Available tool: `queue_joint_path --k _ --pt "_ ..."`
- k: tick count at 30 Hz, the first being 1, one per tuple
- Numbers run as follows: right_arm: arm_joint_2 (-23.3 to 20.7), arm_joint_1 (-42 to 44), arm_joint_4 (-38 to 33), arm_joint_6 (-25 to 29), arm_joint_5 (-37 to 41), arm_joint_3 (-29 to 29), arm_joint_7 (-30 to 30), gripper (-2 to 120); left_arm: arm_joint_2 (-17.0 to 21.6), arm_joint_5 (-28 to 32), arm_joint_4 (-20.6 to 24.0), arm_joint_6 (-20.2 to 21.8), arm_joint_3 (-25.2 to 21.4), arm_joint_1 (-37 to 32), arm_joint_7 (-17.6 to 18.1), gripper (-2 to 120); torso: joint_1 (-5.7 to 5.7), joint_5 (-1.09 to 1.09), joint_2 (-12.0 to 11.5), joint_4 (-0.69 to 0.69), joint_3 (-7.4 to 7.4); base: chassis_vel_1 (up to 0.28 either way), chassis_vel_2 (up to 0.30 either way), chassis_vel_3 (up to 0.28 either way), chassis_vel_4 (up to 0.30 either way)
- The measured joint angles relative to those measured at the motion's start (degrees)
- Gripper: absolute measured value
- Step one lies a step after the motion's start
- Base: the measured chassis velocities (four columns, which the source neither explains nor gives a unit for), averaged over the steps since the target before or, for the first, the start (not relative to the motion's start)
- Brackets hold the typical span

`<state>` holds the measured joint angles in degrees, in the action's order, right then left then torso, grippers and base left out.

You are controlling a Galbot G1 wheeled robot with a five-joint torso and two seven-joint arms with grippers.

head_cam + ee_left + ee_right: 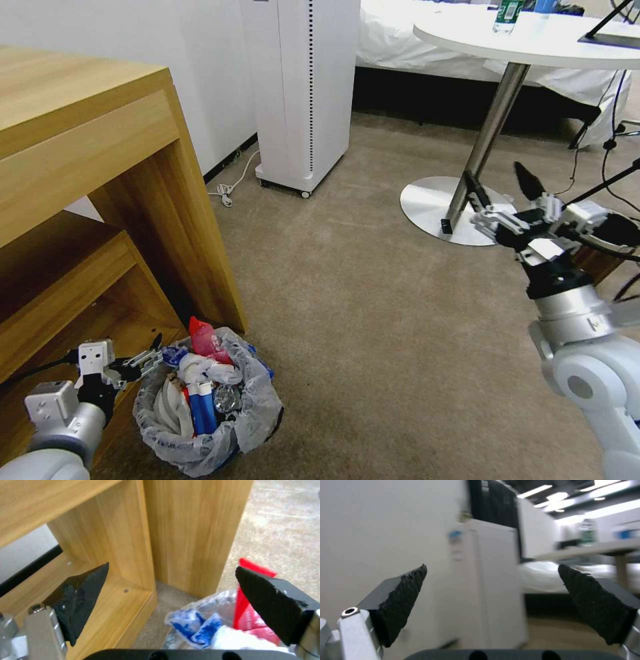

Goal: Pick up the trash bin and place the garbage on the floor into it.

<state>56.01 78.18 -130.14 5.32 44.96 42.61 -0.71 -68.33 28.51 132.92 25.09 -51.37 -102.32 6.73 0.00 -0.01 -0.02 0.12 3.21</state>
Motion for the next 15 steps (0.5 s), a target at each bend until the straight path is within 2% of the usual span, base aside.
queue_joint_path --k 5,7,15 --pt "4.25 3.25 1.20 -2.54 -4.79 3.25 -3.22 100 0.68 0.07 0.73 0.00 0.31 -0.47 0.02 100 0.00 0.00 0.00 0.00 0.00 0.000 0.000 0.000 0.000" --pt "7.24 4.94 2.21 -2.08 -6.65 3.73 -3.75 100 1.08 0.19 0.99 -0.01 0.64 -0.51 0.06 100 0.00 0.01 0.00 0.00 0.00 0.000 0.000 0.000 0.000" --pt "12.74 7.18 4.52 0.58 -9.93 3.94 -3.77 100 1.29 0.12 1.05 -2.52 1.35 -0.06 -0.07 100 0.00 -0.01 0.00 0.01 0.00 0.000 0.000 0.000 0.000"
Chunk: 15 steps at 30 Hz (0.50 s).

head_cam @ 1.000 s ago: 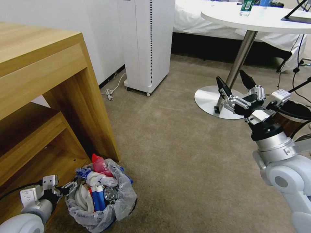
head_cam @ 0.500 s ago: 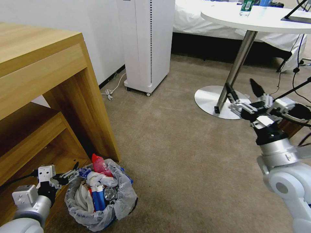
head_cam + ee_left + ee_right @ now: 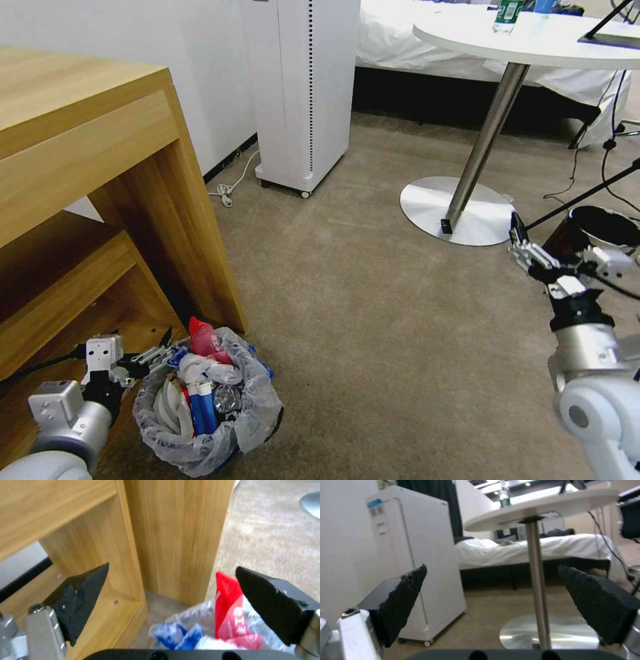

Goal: Pick up the trash bin and place the garbage on the floor into it.

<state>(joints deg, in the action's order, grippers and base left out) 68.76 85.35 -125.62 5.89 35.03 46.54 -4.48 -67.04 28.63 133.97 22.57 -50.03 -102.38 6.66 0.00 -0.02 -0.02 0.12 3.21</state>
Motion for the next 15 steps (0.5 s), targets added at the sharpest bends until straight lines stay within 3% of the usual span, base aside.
queue_joint_path --k 5,15 --pt "2.68 0.90 2.73 1.18 -2.27 -1.97 -0.66 100 0.40 -0.85 -0.95 -1.69 0.48 -0.15 -1.08 100 0.00 0.00 0.00 0.00 0.00 0.000 0.000 0.000 0.000" --pt "4.14 0.69 6.56 -2.70 -2.98 -8.34 -3.27 100 0.81 -2.97 -2.95 -3.47 1.33 -2.43 -1.95 100 0.00 0.00 0.00 -0.01 0.00 0.000 0.000 0.000 0.000"
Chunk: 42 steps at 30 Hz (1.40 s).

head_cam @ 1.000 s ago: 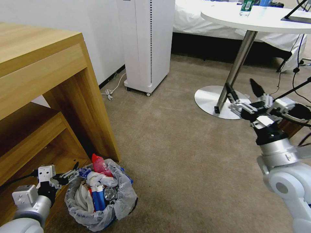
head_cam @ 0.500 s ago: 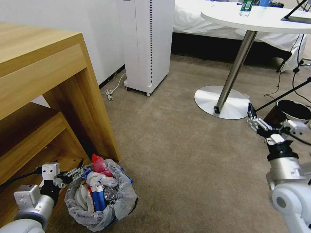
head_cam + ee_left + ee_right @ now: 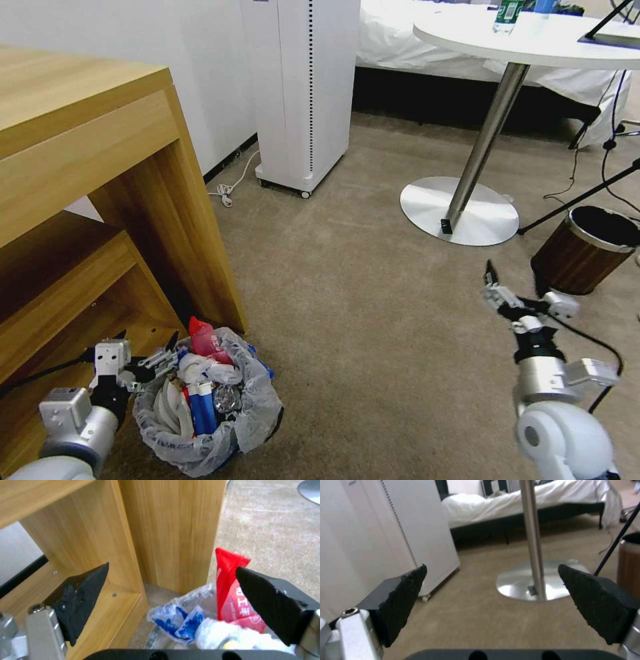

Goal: Pick up the trash bin and place the garbage on the floor into it.

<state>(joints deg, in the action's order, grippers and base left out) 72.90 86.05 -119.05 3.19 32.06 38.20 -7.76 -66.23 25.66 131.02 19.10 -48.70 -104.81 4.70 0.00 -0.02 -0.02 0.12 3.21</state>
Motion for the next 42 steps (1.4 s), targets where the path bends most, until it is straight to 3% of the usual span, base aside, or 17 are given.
queue_joint_path --k 9,16,23,42 --pt "1.14 -1.00 1.23 0.40 -1.18 -2.45 -0.14 100 0.72 1.74 -4.16 -2.46 -0.40 3.18 -0.31 100 0.00 0.01 0.00 0.00 0.00 0.000 0.000 0.000 0.000" --pt "1.09 -1.48 1.37 0.94 -0.56 -2.23 0.30 100 0.16 2.52 -9.04 -7.57 0.49 7.26 1.34 100 0.00 0.00 0.00 0.00 0.00 0.000 0.000 0.000 0.000" --pt "1.08 -1.40 0.84 1.36 0.28 -2.10 0.80 100 -0.29 4.70 -10.46 -11.06 0.64 7.75 0.36 100 0.00 0.00 0.00 0.01 0.00 0.000 0.000 0.000 0.000" --pt "1.01 -0.24 0.02 1.17 -0.35 -1.63 1.76 100 -0.19 5.06 -9.69 -10.86 0.15 6.50 -1.58 100 0.00 0.01 0.00 0.00 0.00 0.000 0.000 0.000 0.000"
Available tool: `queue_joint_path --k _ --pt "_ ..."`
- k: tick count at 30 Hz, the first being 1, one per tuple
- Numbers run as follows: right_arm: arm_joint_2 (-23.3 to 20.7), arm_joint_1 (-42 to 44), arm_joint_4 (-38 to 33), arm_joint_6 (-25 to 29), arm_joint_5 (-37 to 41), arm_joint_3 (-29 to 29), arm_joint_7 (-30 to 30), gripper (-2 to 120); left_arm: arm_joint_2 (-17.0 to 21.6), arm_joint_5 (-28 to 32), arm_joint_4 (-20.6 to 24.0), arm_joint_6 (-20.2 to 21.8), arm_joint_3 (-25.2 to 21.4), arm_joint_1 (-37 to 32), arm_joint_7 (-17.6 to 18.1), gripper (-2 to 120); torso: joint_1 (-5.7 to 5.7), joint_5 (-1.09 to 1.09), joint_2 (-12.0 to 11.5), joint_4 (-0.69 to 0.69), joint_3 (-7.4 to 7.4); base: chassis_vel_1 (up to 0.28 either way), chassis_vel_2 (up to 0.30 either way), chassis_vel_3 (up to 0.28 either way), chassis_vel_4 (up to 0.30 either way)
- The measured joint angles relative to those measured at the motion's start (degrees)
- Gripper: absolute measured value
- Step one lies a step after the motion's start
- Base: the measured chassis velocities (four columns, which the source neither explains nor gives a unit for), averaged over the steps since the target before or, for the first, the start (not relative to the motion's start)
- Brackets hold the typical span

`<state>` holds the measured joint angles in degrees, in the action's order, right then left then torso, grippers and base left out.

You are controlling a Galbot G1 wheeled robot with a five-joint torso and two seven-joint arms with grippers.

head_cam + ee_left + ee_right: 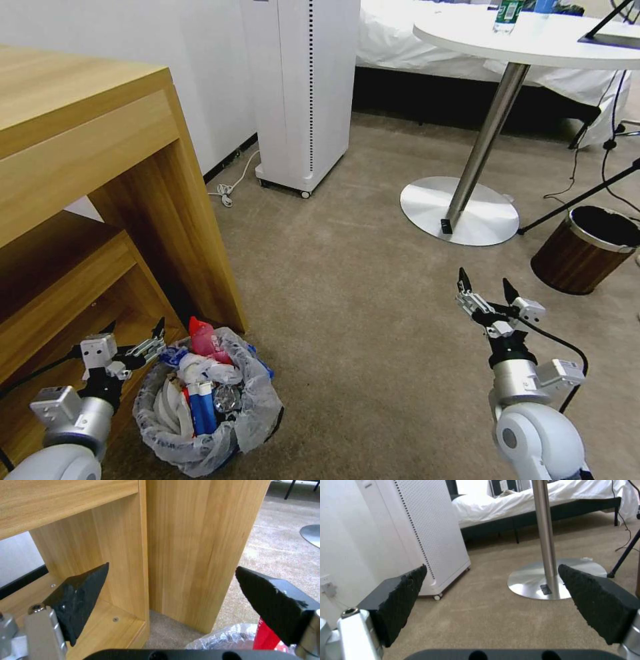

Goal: Pick up the trash bin and place the garbage on the floor into it.

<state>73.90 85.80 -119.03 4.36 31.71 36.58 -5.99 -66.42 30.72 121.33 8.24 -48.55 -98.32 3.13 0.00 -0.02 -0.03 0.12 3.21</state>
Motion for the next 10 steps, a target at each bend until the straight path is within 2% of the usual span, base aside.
queue_joint_path --k 10 --pt "-0.01 0.00 -0.03 -0.05 -0.02 0.03 0.00 100 0.02 -0.05 0.06 0.08 -0.02 -0.01 0.00 100 0.00 0.00 0.00 0.00 0.00 0.000 0.000 0.000 0.000"
